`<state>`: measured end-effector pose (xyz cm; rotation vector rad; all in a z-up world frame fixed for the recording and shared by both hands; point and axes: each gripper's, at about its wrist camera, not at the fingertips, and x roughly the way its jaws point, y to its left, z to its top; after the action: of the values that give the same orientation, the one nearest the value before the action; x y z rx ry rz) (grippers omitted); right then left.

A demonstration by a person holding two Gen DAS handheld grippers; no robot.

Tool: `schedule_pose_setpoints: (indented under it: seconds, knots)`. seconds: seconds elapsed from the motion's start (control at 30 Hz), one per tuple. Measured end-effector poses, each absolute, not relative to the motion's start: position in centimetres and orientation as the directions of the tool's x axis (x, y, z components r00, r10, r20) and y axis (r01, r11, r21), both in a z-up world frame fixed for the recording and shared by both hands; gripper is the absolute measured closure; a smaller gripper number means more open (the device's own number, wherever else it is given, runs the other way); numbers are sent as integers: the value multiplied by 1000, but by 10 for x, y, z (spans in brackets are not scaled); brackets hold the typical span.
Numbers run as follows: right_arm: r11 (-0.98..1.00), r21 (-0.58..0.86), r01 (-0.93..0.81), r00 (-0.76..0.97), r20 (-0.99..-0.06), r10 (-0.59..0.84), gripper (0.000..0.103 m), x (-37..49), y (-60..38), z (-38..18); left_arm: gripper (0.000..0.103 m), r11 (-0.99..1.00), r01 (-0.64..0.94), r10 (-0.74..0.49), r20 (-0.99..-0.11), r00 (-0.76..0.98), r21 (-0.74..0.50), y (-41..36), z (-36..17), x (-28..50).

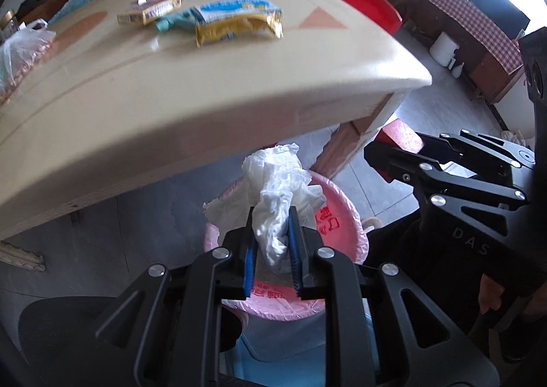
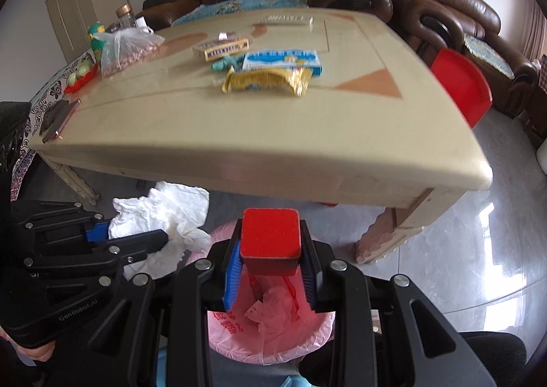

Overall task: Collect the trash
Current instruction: 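Carry the tissue with the left tool and the red cube with the right tool toward the wastebasket, then open the left tool to drop the tissue while the right tool drops the red cube into the bin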

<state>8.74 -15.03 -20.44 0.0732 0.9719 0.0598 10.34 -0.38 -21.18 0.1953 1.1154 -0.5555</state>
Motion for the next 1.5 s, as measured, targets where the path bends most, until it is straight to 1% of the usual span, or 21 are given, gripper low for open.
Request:
schedule_pose_setpoints:
  seconds: [0.4,0.57,0.93,1.1,1.37,1.43,1.47,1.5]
  knots:
    - [992,123,-12,418,-901,117,74,106,-156,-278,86,858,493,-268,-943,195,-142,-14,-280,123]
    - [992,124,-17,365,-923,122,74,115,-155,-306,86,863,485,-247,-956,159,-142,-19,-299,130]
    - [992,128,-22,281,-951,129,74,124,-156,-348,86,858,482,-239,-968,74,-175,-27,-331,141]
    - [990,140,-17,238,-961,141,74,128,-159,-367,86,869,459,-215,-976,16,-184,-25,-357,145]
    - [978,207,-13,168,-964,206,73,135,-163,-393,86,885,429,-178,-983,-46,-181,-29,-388,154]
    - [973,229,-6,155,-961,228,72,136,-164,-397,83,889,421,-172,-983,-60,-181,-29,-392,155]
    - [973,231,-4,150,-962,229,70,136,-164,-398,74,891,419,-164,-985,-60,-174,-29,-393,156]
    - [973,231,-2,152,-962,229,63,137,-165,-399,66,894,416,-156,-986,-60,-167,-29,-395,157]
